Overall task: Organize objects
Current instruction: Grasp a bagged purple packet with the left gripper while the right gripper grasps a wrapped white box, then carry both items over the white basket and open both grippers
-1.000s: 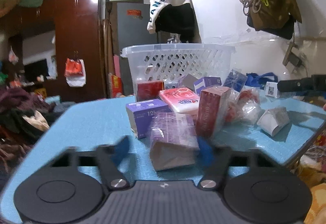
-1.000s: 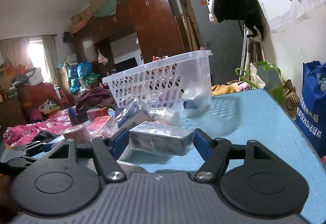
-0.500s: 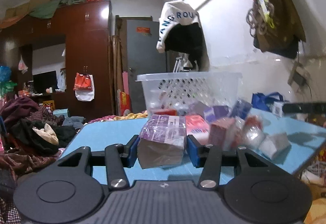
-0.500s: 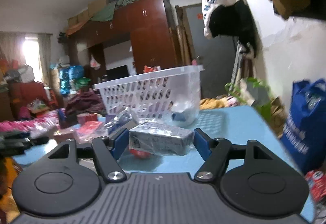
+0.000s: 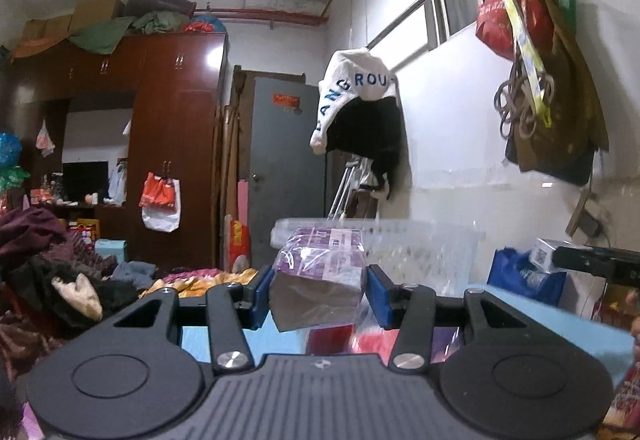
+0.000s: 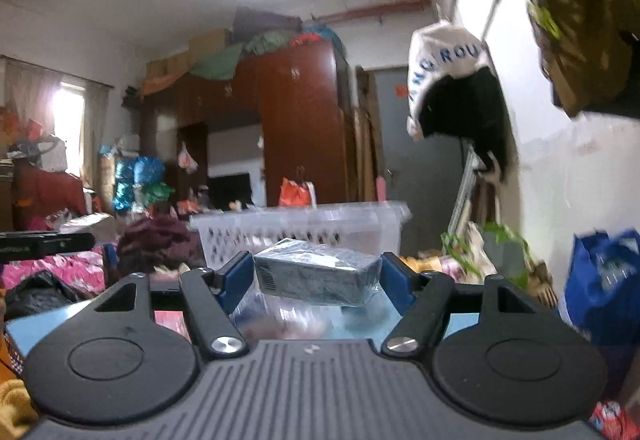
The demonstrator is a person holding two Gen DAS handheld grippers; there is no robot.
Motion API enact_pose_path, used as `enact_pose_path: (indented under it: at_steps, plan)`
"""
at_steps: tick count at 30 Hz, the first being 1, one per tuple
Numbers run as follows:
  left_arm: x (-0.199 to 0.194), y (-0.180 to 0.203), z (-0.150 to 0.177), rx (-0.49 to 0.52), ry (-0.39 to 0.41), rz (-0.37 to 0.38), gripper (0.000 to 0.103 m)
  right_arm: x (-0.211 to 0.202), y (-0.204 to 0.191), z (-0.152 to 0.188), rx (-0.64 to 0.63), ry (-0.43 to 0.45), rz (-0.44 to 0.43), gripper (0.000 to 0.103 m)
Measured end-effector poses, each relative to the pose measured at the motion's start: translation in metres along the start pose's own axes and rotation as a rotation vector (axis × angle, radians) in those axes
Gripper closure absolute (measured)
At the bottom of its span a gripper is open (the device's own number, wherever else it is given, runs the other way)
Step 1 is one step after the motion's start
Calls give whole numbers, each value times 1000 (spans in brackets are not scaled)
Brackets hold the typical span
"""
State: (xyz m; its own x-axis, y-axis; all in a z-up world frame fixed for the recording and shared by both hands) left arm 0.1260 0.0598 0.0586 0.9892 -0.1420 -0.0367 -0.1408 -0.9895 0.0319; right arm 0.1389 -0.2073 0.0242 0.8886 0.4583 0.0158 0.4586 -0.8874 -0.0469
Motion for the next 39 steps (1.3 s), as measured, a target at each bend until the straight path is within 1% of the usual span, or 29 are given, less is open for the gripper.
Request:
enact_pose_path:
  at_steps: [3,4,5,7,8,10,12,13,14,15,16,17,18,19,20,21,22,23,24,26,28,29,30,31,32,34,36,37,39]
  plan:
    - [21,9,-33,-8,7,33,50,20,-1,-30,6,25,-26,31]
    - [32,13,-43,-10,3,45,50,31,-2,-41,-8,35,-27,31]
    - [47,17,-55,1,-1,44,50,43,-3,-52,-29,43,-8,31]
    - [81,23,-69,9,-34,27,50,68,-5,-68,-75,55,24,31]
    - [104,25,-75,9,-72,27,50,82,-6,-74,-90,50,27,31]
    - [141,26,-78,-1,-129,20,50,114,-5,-80,-149,14,52,31]
    - [174,27,-75,-10,-185,5,50,141,-1,-79,-156,-38,70,31]
    - [187,28,-71,1,-210,-5,49,151,1,-78,-141,-50,69,31]
    - [198,28,-66,19,-236,-18,44,157,2,-76,-130,-50,60,31]
    - [206,27,-61,27,-258,-31,39,162,3,-74,-127,-59,49,28]
    - [213,26,-56,21,-272,-39,32,170,3,-70,-121,-93,38,23]
    - [216,23,-51,-2,-285,-37,32,174,4,-66,-118,-121,38,10]
    - [216,19,-48,-30,-293,-25,32,176,5,-63,-121,-129,64,5]
    - [212,17,-46,-63,-291,-9,32,174,4,-60,-139,-126,90,4]
    - [201,13,-45,-91,-270,7,32,170,2,-58,-160,-122,98,4]
    - [188,12,-45,-91,-250,19,31,161,1,-56,-161,-119,95,0]
    - [173,12,-44,-79,-237,23,29,149,0,-54,-141,-117,85,0]
    - [154,13,-42,-60,-220,27,23,136,1,-51,-111,-121,73,0]
    - [137,15,-38,-40,-207,28,21,121,2,-47,-72,-130,60,0]
    - [101,20,-27,-4,-172,23,19,91,5,-34,-13,-138,33,0]
    - [74,24,-13,7,-153,30,16,58,4,-21,-5,-112,23,0]
    - [59,25,-5,2,-143,27,16,39,2,-12,-12,-94,29,0]
    - [45,26,2,-11,-123,23,16,29,2,-7,-6,-77,39,0]
    - [34,25,8,-32,-103,16,16,19,2,-1,8,-71,43,0]
    - [22,25,15,-58,-82,15,16,10,-1,6,13,-76,29,0]
    - [8,30,27,-53,-58,25,16,-6,-5,20,38,-72,18,0]
    - [-2,36,39,-32,-45,9,16,-19,-13,36,67,-68,-5,0]
    - [-7,39,44,-29,-45,10,16,-19,-16,39,62,-65,-19,0]
    - [-17,43,49,-18,-10,12,16,-21,-26,52,47,-75,-12,0]
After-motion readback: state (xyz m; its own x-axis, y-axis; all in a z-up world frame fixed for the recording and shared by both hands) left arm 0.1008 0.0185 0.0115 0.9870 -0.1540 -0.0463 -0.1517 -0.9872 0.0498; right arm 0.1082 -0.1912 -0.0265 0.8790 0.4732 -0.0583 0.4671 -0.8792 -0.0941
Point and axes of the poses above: each gripper's, at about its wrist camera, not at the fingertips, and x roughly the way its jaws point, y to its right, z to its underside, the point moved 6 cm from there along x, roughly the way its jaws point, and after that the axes turned 1 degree about -z, right-handed, at the moved point
